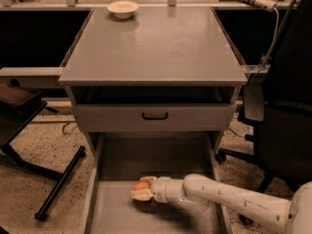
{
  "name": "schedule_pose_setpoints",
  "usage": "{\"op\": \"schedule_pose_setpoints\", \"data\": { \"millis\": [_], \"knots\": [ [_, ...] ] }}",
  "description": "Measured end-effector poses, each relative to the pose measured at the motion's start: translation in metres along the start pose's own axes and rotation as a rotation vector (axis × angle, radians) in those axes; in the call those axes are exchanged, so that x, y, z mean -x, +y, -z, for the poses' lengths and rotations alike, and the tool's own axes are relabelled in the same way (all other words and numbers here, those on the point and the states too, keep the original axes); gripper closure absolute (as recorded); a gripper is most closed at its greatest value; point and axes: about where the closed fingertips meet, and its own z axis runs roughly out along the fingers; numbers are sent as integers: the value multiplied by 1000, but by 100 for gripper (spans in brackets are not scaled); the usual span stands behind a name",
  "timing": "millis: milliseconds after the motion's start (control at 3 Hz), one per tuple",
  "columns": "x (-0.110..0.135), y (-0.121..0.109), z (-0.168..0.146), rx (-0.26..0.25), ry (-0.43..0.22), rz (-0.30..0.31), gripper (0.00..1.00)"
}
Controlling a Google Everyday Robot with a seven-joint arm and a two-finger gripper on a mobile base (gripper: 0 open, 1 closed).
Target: Place orange into middle drawer
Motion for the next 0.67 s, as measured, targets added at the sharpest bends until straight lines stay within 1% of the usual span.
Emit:
{"op": "schedule_pose_setpoints", "data": {
  "millis": [667],
  "knots": [
    [0, 0, 0, 0, 0, 0, 12]
  ]
}}
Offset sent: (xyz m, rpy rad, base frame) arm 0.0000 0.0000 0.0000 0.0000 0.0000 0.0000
